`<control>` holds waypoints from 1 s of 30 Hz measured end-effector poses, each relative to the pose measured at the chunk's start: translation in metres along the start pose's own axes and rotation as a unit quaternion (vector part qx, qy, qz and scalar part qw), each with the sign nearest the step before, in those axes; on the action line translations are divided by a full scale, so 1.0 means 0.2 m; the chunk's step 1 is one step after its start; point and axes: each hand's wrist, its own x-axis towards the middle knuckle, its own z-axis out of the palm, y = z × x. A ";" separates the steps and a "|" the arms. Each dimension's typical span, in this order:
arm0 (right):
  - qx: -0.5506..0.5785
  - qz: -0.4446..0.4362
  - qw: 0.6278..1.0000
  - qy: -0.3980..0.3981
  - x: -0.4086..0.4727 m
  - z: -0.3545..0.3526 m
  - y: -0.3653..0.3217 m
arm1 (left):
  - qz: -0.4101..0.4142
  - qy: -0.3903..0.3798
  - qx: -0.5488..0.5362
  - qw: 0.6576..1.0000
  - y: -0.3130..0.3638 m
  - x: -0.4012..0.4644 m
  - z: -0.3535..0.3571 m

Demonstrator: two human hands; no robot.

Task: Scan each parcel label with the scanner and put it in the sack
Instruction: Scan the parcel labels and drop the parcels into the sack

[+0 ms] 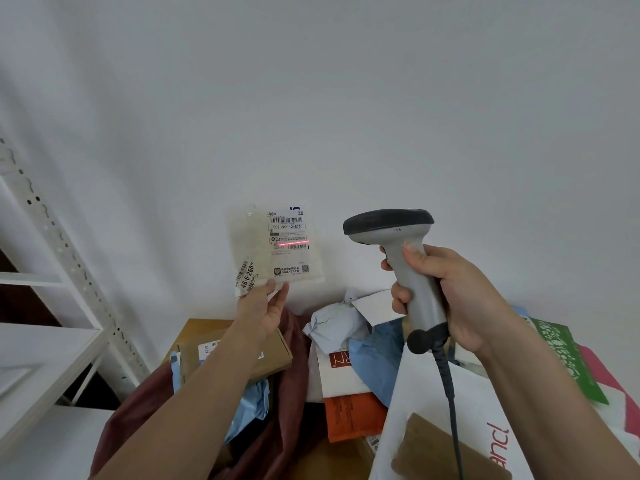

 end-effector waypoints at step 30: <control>-0.022 0.105 0.994 -0.034 0.33 0.30 0.38 | 0.025 0.212 0.556 0.803 0.54 0.22 -0.84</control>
